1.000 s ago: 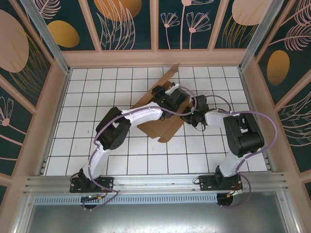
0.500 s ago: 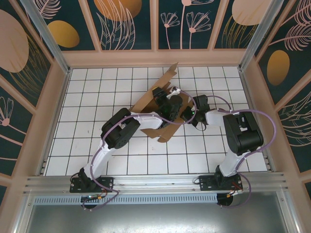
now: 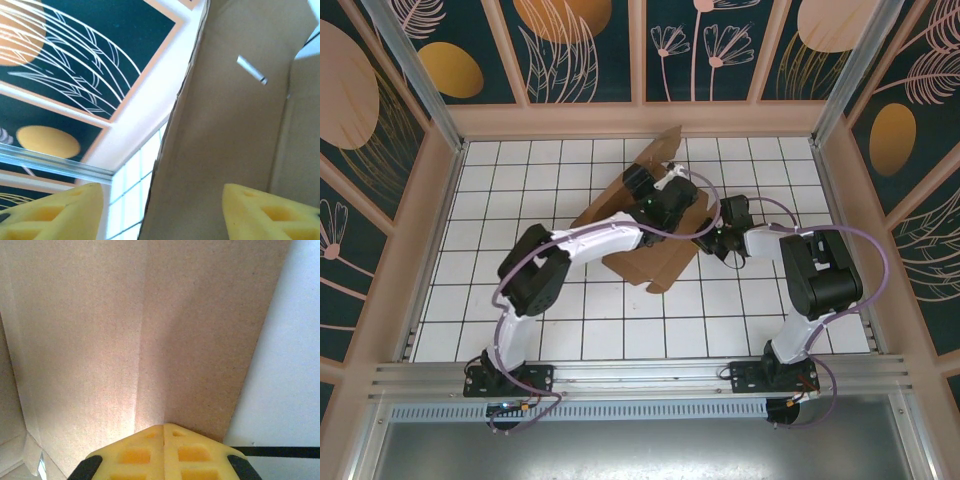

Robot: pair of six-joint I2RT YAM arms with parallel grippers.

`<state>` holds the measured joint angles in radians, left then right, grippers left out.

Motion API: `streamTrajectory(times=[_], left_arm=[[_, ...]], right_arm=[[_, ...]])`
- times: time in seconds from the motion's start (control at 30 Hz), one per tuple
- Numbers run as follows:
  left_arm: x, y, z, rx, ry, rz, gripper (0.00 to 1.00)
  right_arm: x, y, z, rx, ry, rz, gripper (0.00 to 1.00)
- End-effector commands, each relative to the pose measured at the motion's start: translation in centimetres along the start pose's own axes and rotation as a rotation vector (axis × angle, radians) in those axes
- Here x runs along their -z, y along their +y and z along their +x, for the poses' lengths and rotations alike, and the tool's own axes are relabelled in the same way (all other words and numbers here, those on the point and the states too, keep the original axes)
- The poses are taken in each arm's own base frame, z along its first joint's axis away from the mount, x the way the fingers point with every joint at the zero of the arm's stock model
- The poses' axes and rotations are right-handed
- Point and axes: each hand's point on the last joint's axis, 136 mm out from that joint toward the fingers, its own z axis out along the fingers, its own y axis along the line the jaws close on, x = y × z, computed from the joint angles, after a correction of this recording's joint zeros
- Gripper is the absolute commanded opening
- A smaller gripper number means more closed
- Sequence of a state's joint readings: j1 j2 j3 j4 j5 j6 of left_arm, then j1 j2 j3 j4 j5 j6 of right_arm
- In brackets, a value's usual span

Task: Fold the paper box

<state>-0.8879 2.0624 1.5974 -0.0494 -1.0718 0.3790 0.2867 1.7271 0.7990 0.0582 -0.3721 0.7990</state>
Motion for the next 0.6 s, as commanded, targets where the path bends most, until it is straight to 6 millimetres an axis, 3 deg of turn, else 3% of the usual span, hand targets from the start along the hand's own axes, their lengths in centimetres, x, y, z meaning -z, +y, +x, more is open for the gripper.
streamTrajectory(times=[0.0, 0.3, 0.4, 0.5, 0.57], left_arm=[[1.9, 0.6, 0.0, 0.188, 0.018, 0.156, 0.65], [3.2, -0.8, 0.3, 0.373, 0.047, 0.331, 0.64], [3.1, 0.8, -0.7, 0.549, 0.069, 0.427, 0.64], [2.1, 3.9, -0.7, 0.784, 0.11, 0.513, 0.65], [0.9, 5.8, 0.0, 0.936, 0.156, 0.551, 0.74]], right_arm=[[0.3, -0.3, 0.0, -0.046, -0.01, -0.011, 0.06], [0.5, -1.5, 1.3, -0.124, -0.031, -0.015, 0.04], [0.9, -2.1, 2.3, -0.159, -0.05, 0.005, 0.02], [1.6, -2.7, 2.9, -0.169, -0.083, 0.055, 0.0], [2.4, -2.6, 2.7, -0.147, -0.118, 0.073, 0.0]])
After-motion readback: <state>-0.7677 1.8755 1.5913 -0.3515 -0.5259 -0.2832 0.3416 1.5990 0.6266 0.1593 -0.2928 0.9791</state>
